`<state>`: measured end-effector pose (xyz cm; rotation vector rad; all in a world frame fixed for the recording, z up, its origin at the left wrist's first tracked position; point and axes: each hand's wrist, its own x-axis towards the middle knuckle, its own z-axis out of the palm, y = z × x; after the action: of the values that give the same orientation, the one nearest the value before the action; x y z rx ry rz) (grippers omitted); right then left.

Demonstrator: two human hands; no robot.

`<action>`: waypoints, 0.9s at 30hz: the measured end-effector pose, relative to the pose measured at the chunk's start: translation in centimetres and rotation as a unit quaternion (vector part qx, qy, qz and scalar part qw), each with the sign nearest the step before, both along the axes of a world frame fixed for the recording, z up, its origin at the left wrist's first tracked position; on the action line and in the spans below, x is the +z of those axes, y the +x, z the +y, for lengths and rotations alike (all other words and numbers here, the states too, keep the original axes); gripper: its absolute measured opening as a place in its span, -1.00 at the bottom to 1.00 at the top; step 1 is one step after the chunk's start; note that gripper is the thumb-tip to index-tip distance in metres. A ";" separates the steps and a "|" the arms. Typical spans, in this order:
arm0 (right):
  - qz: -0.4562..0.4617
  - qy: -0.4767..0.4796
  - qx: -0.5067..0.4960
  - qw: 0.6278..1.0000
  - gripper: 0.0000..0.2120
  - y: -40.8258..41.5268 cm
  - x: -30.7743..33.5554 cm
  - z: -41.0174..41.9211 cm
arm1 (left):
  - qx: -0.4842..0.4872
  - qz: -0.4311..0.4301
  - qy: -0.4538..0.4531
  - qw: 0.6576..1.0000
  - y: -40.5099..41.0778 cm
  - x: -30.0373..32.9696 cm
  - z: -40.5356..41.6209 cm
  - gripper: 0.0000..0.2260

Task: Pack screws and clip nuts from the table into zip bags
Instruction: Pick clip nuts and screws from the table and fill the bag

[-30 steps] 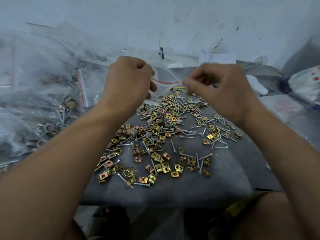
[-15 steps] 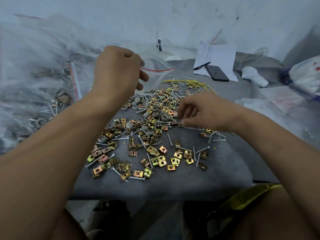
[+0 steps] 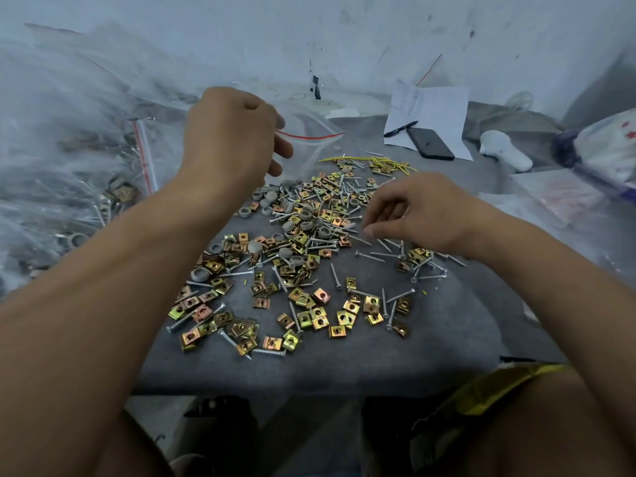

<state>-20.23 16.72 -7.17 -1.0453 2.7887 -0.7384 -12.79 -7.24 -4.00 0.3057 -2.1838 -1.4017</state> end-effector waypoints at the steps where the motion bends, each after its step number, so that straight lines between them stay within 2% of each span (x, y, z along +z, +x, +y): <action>1: 0.002 -0.002 0.019 1.000 -0.90 0.4 -0.1 -0.4 | 0.000 0.000 -0.001 1.000 0.0 0.0 0.1 -0.76; 7: 0.035 0.055 0.009 0.998 -0.94 0.6 -0.7 -1.6 | 0.000 0.001 -0.008 1.000 0.0 -0.1 0.2 -0.76; 16: 0.042 0.077 0.008 0.996 -0.80 1.3 -0.3 -2.6 | 0.002 0.000 -0.009 1.000 0.1 -0.2 0.1 -0.76; 21: 0.053 0.091 0.003 0.995 -0.82 1.4 -0.3 -3.4 | 0.001 -0.001 -0.006 1.000 0.1 -0.2 0.0 -0.76; 27: 0.118 0.134 0.003 0.984 -0.88 1.7 -0.3 -4.3 | -0.006 0.001 -0.007 1.000 0.2 -0.2 0.0 -0.77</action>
<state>-18.57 12.39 -7.52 -1.1544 2.9661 -0.2375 -12.62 -7.22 -4.22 0.2876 -2.1965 -1.3925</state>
